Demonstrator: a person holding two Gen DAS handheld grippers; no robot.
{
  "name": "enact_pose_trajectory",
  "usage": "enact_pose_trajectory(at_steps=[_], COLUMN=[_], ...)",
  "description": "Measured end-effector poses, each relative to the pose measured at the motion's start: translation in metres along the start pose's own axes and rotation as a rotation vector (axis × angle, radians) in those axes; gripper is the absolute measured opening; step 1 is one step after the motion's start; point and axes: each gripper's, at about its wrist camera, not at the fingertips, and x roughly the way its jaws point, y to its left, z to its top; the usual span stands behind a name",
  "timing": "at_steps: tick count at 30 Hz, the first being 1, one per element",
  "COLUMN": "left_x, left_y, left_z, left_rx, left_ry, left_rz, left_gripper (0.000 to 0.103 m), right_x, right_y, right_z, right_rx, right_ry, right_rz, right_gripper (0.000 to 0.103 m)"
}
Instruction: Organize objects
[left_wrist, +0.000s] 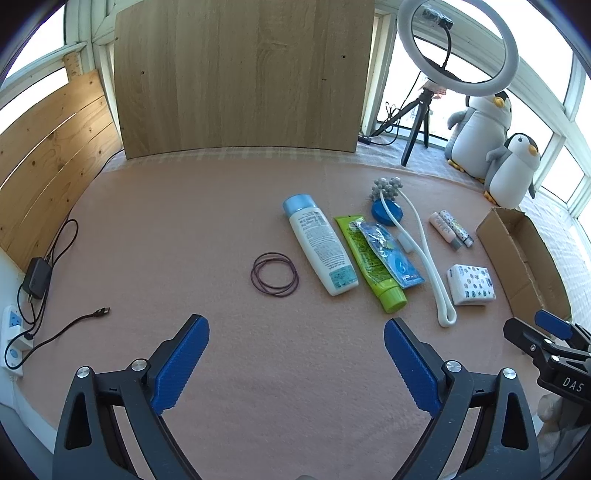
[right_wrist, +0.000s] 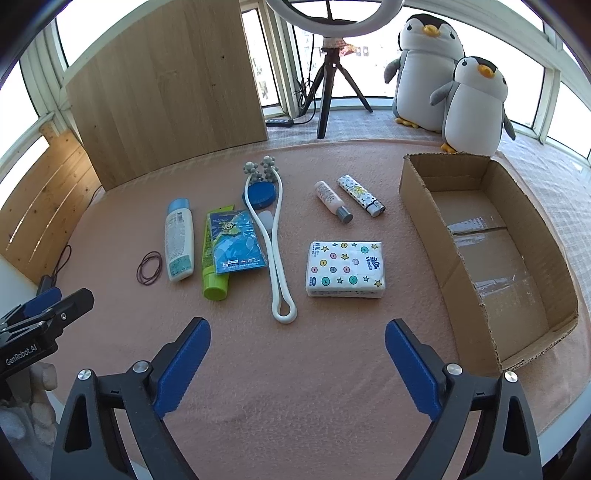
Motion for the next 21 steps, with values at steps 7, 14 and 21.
enact_pose_trajectory(at_steps=[7, 14, 21], left_x=[0.010, 0.018, 0.028], left_y=[0.004, 0.005, 0.005], left_z=[0.003, 0.010, 0.019], left_rx=[-0.005, 0.000, 0.011], left_ry=[0.011, 0.013, 0.015], left_rz=[0.006, 0.010, 0.006], left_gripper=[0.095, 0.095, 0.092], right_x=[0.006, 0.012, 0.022], right_y=[0.003, 0.008, 0.016], right_z=[0.004, 0.015, 0.034], right_rx=[-0.003, -0.014, -0.031], right_ry=[0.010, 0.009, 0.009], right_rz=[0.014, 0.044, 0.068], right_gripper=[0.092, 0.089, 0.083])
